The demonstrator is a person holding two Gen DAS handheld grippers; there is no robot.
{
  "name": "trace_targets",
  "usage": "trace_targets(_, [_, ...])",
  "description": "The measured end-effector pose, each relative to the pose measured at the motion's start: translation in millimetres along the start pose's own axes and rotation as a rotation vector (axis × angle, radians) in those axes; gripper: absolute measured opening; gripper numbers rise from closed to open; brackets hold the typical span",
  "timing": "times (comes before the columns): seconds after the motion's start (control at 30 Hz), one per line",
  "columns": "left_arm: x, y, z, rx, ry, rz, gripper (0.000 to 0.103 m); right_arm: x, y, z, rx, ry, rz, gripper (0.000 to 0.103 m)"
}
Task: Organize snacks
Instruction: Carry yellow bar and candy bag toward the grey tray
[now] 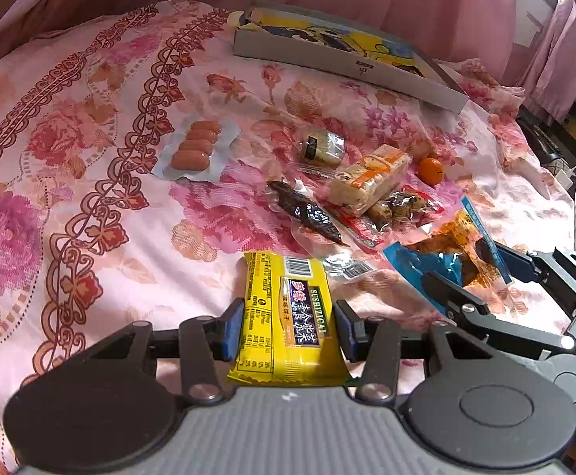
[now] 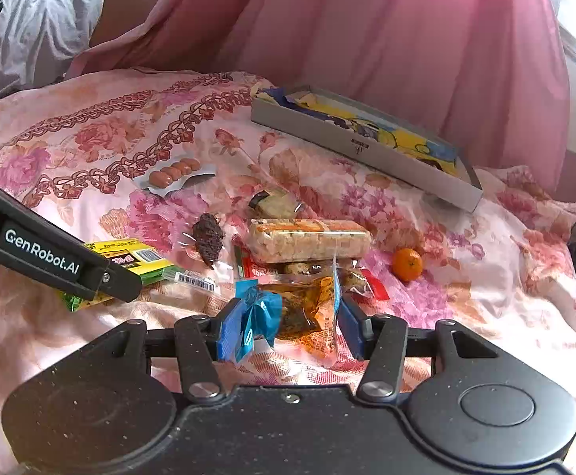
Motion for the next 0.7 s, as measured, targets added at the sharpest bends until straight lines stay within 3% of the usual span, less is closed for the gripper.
trace_targets(0.43, [11, -4, 9, -0.059, -0.02, 0.064, 0.051, 6, -8, 4, 0.011, 0.042, 0.073, 0.054])
trace_targets(0.7, [19, -17, 15, -0.068, 0.006, 0.154, 0.051, 13, -17, 8, 0.025, 0.077, 0.147, 0.054])
Point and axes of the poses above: each gripper's, at about its wrist camera, not at the fingertips, and x roughly against the way its jaws point, z to its right, y to its underside, the point moved 8 cm from there along -x, roughly the way its jaws point, and after that the axes turned 11 degrees about y, right-handed, at the moved point
